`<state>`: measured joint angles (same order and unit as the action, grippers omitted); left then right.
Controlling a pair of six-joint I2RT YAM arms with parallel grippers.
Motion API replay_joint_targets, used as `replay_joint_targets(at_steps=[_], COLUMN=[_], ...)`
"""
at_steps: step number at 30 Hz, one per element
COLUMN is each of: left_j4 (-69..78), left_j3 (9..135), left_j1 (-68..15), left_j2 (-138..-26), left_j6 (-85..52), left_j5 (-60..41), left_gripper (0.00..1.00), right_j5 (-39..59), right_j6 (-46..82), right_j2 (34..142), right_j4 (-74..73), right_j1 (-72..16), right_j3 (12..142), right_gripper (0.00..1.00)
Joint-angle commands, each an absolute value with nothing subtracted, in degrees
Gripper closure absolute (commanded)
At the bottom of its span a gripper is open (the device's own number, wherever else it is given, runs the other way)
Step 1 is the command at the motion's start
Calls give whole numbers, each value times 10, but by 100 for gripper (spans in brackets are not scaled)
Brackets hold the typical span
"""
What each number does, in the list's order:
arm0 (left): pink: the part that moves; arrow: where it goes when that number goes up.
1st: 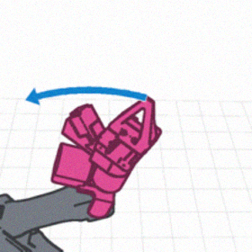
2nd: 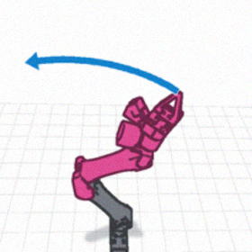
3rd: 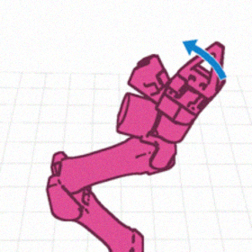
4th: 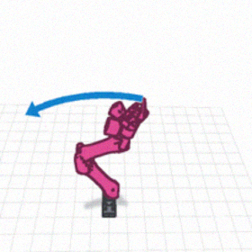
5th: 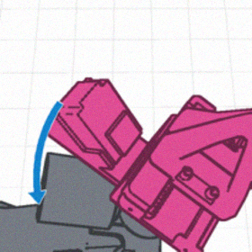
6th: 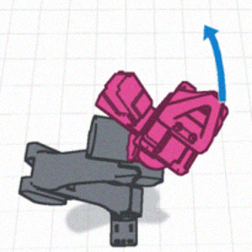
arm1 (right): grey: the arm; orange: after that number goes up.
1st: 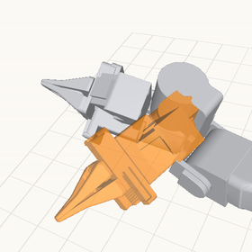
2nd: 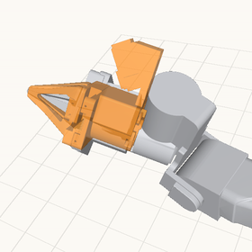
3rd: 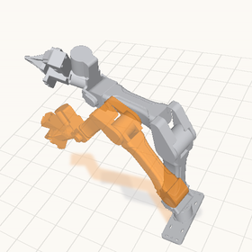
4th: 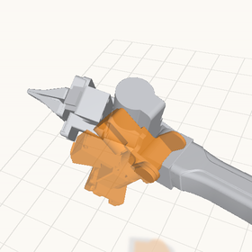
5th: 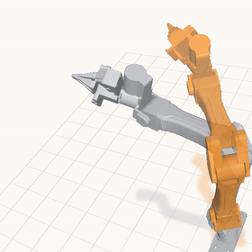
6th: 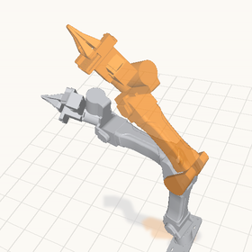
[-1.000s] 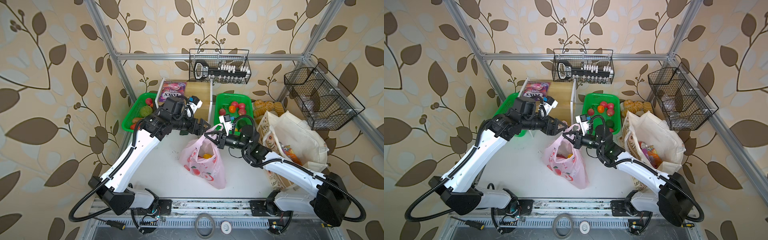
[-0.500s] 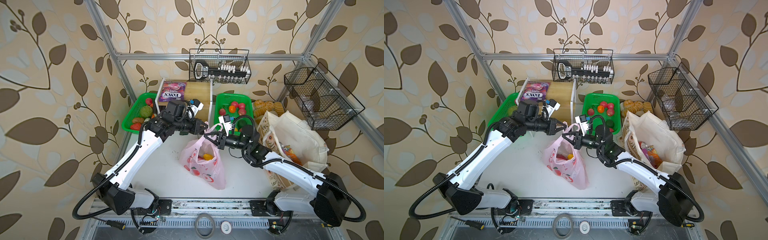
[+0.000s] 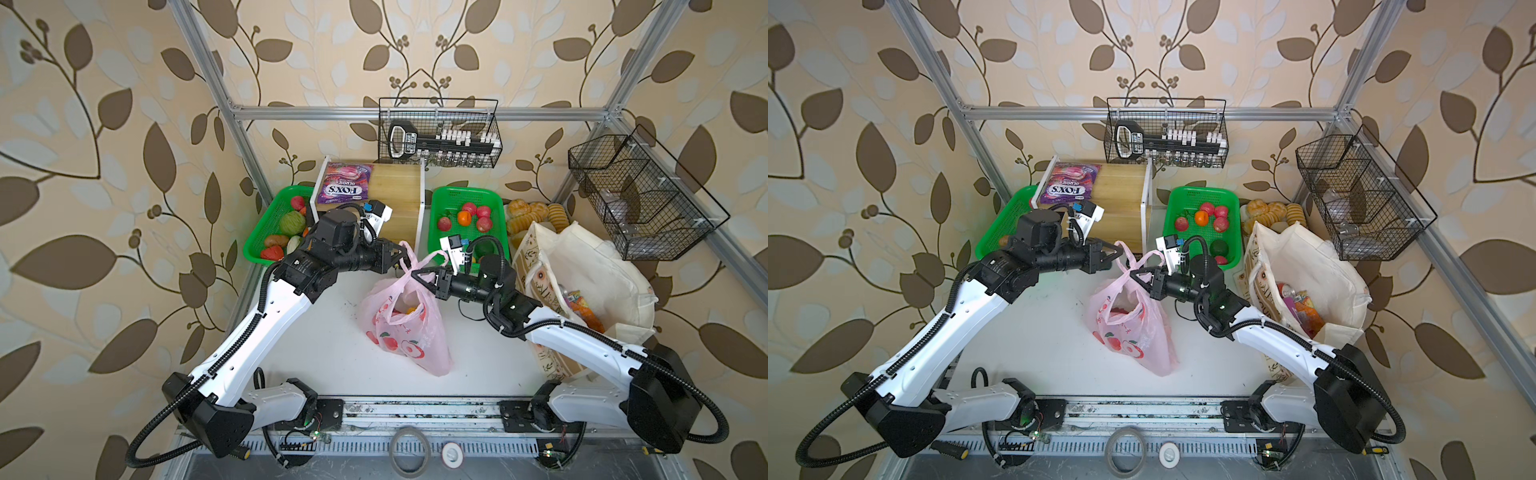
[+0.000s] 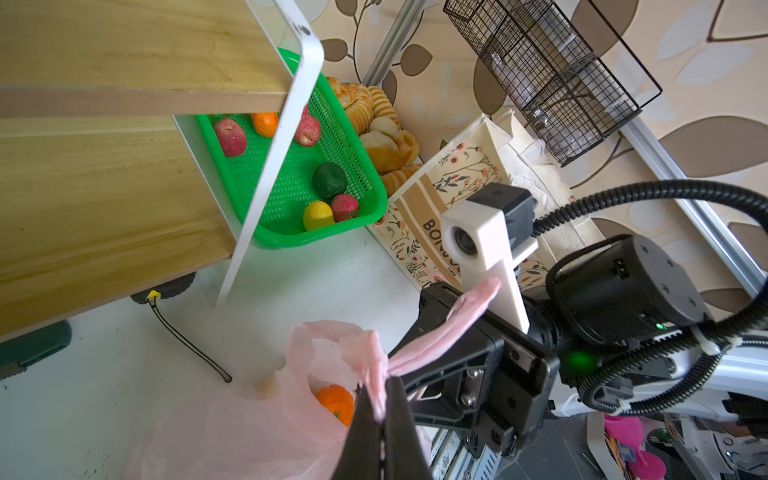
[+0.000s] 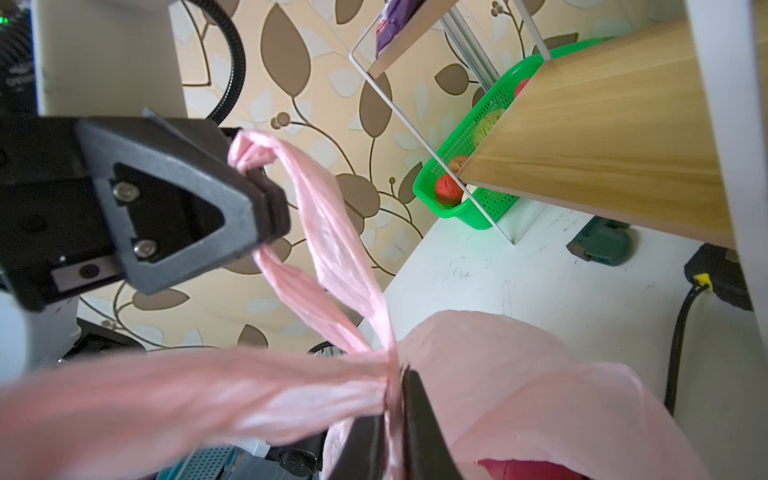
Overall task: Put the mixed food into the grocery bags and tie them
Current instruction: 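Pull the left gripper back toward the robot, tightening the handle knot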
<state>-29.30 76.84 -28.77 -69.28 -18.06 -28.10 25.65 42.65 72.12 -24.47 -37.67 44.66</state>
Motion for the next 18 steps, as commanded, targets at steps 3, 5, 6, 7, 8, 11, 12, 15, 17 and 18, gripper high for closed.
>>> replay_joint_targets(at_steps=[3,5,6,7,8,11,12,15,17,18], left_j4=[-225,-208,-210,-213,-220,-217,-219,-237,-248,-245], left_j3=[739,724,717,709,699,659,647,619,605,596], left_j1=[-281,-281,-282,-282,-282,-287,-294,-323,-345,-357], left_j2=[-649,-640,-635,-631,-625,-602,-593,-578,-576,-579], left_j6=[-173,-169,-165,-159,-152,-139,-129,-90,-74,-71], left_j5=[-353,-398,-415,-429,-440,-471,-474,-456,-424,-407], left_gripper=[100,100,100,100,100,100,100,100,99,99], right_j5=[225,225,225,223,219,214,218,239,248,253], right_j6=[458,464,466,469,472,474,473,475,476,476], right_j2=[723,727,727,727,726,726,728,734,734,734], right_j4=[-245,-248,-250,-250,-248,-242,-242,-242,-242,-242], right_j1=[-369,-367,-366,-364,-363,-360,-360,-361,-362,-363], right_j3=[446,451,454,456,458,465,467,475,478,479], right_gripper=[93,94,94,95,95,95,95,96,96,96])
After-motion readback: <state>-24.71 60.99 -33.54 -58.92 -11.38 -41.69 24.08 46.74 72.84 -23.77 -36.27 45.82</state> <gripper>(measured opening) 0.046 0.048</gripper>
